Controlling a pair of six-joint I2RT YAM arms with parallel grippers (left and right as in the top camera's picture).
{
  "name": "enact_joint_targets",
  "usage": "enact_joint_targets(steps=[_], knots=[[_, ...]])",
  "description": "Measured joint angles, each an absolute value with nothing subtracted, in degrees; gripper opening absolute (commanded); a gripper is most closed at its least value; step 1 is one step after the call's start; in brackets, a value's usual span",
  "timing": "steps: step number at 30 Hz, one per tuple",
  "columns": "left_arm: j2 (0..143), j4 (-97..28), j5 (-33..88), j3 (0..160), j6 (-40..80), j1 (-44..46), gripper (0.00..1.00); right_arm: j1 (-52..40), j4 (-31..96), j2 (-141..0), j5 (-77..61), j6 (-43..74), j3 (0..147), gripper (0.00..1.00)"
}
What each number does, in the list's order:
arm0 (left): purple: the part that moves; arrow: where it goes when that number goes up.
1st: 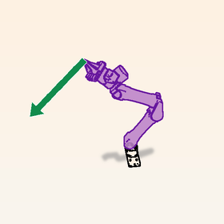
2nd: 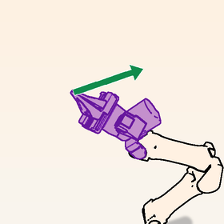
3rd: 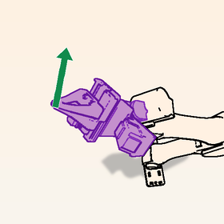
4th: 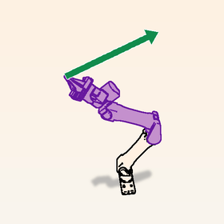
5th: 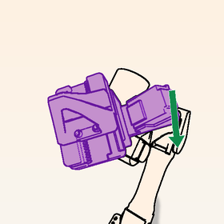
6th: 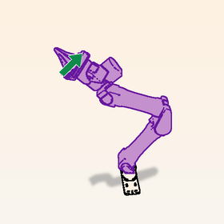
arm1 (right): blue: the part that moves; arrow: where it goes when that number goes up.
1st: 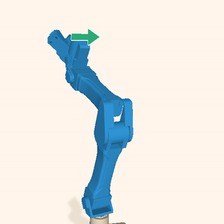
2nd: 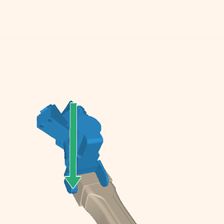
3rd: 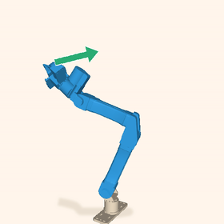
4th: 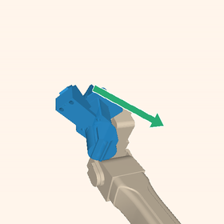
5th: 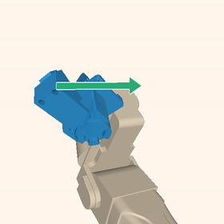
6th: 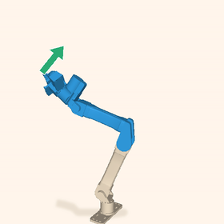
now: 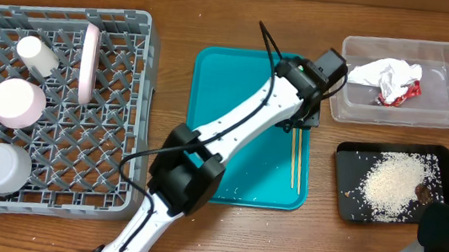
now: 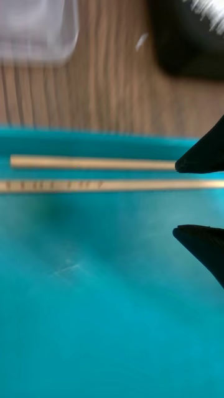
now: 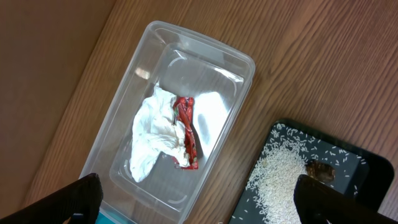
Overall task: Sort waste into correct bins and load items into the dishwasher
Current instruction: 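Lower the left gripper onto a wooden chopstick and grasp it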
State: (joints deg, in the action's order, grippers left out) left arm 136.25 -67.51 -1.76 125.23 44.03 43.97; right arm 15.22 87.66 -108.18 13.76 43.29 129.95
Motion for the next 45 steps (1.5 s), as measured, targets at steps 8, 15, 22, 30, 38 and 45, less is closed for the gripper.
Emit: enact_joint_targets(steps=[8,15,22,30,38,45], knots=[[140.86,-64.20,-6.07,125.19,44.60,43.86,0.33,15.22,87.66,-108.18,13.76,43.29,129.95,1.00],[141.32,-63.11,-6.42,125.19,44.66,43.90,0.33,15.22,87.70,-108.18,13.74,43.27,129.95,1.00],[141.34,-61.17,-6.72,125.19,44.66,44.27,0.33,15.22,87.70,-108.18,13.76,43.29,129.95,1.00],[141.36,-60.45,-9.23,125.19,44.69,46.24,0.27,15.22,87.68,-108.18,13.76,43.29,129.95,1.00],[141.36,-60.62,-11.66,125.14,44.73,46.89,0.24,15.22,87.68,-108.18,13.76,43.29,129.95,1.00],[141.36,-60.23,-12.25,122.41,46.87,46.85,0.24,15.22,87.70,-108.18,13.74,43.27,129.95,1.00]])
